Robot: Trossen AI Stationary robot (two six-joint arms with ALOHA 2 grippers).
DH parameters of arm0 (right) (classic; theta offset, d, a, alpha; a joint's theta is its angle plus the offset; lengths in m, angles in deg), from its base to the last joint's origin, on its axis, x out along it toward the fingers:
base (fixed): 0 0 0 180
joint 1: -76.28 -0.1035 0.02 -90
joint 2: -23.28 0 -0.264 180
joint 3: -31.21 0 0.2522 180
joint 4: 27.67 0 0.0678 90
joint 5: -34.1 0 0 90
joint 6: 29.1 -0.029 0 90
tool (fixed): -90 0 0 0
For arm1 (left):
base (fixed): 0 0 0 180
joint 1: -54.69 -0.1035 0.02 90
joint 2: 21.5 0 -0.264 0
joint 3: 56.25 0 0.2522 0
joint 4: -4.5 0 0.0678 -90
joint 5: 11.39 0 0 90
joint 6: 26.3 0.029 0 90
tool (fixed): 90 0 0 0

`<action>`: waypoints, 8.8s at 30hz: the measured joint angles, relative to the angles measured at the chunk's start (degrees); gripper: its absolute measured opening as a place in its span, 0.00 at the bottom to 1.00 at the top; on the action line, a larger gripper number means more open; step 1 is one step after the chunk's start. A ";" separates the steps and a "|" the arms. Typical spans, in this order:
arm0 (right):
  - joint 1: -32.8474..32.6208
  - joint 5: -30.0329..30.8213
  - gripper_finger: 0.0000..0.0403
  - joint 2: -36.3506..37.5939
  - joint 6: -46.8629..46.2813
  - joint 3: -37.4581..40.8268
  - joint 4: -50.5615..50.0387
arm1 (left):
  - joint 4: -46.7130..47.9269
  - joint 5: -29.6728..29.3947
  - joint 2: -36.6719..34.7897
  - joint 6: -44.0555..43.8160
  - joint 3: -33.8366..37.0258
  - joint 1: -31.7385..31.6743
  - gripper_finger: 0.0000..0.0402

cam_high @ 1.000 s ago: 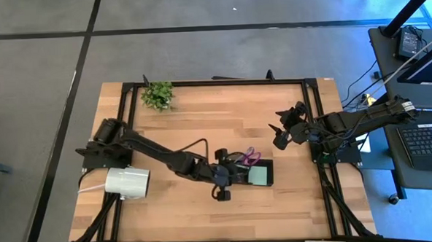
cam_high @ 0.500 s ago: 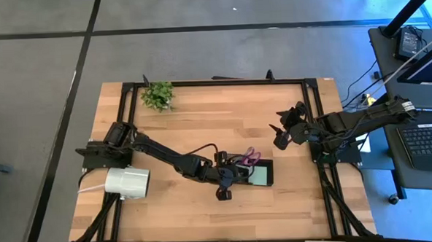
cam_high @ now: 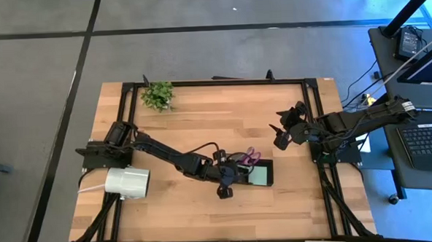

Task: Pick and place office supplies into organizer
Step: Put the golden binder clip into the desk organizer, then return to Home Position

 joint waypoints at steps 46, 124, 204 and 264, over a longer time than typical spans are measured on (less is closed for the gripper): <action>5.35 10.38 0.67 7.72 -3.42 0.00 -2.99 | 11.12 -0.33 -58.47 19.19 22.02 -24.85 0.21; 58.89 -23.58 0.67 30.31 19.45 41.38 83.80 | -12.80 15.99 -113.35 12.54 72.66 -70.73 0.21; 58.76 -25.09 0.67 49.96 13.61 41.24 42.93 | -14.49 14.84 -114.73 15.00 78.62 -70.73 0.21; 58.76 -25.09 0.67 49.99 13.61 41.27 42.95 | -14.47 14.82 -114.73 15.00 78.62 -70.71 0.21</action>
